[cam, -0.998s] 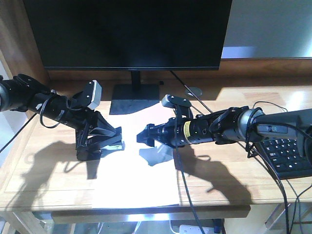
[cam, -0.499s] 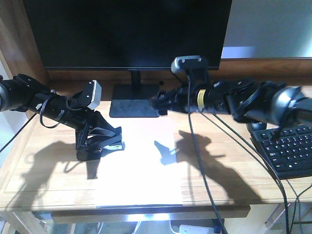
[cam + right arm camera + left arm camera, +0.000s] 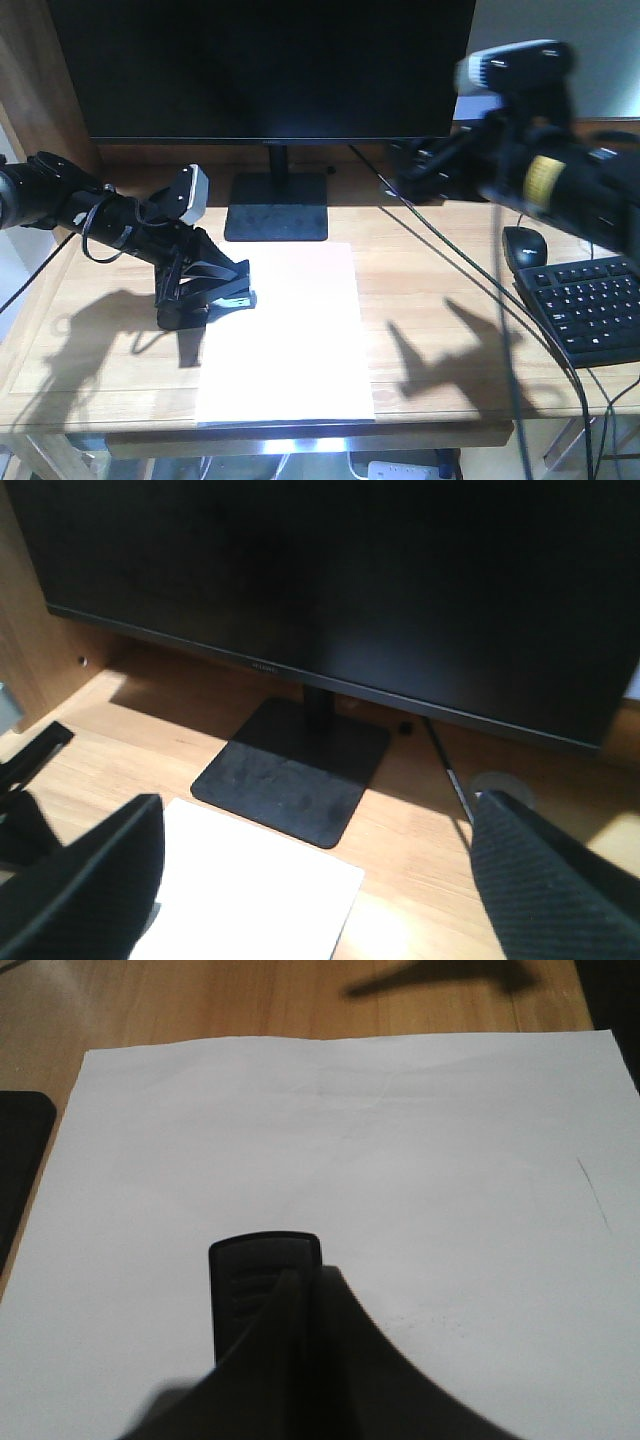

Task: Grab stapler and paper to desk for stapling
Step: 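Open the right gripper and withdraw it from the paper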

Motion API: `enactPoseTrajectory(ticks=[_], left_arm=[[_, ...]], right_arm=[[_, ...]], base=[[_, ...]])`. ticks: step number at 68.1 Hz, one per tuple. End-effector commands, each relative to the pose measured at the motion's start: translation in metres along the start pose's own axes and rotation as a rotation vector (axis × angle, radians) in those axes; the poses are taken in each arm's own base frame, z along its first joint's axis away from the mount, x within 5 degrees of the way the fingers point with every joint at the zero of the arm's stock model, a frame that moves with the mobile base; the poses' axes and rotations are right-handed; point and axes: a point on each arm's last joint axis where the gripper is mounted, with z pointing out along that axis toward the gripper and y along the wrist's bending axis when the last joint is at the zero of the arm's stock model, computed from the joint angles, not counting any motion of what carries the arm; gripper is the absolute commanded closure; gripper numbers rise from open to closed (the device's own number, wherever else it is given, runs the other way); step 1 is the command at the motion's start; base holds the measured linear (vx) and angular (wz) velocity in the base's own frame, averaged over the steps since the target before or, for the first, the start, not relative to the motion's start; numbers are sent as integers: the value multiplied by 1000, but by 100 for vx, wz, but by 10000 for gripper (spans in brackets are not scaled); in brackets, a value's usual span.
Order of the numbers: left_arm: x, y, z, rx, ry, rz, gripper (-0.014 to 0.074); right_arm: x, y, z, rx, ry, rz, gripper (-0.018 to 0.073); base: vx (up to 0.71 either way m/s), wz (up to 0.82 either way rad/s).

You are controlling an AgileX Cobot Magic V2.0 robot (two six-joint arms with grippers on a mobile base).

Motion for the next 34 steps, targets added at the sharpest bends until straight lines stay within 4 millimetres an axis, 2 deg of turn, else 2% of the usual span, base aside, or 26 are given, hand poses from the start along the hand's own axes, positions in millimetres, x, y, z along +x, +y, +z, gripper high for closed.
enactPoseTrajectory(ticks=[1, 19, 34], left_arm=[[-31, 2, -21, -51, -73, 33, 603], [-31, 2, -21, -51, -73, 33, 603], [-31, 2, -21, -52, -72, 34, 603]], right_arm=[[-10, -2, -37, 50, -87, -57, -20], [12, 1, -119, 106, -225, -61, -20], [47, 6, -173, 108, -339, -65, -20]], base=[[0, 0], [0, 0], [0, 0]])
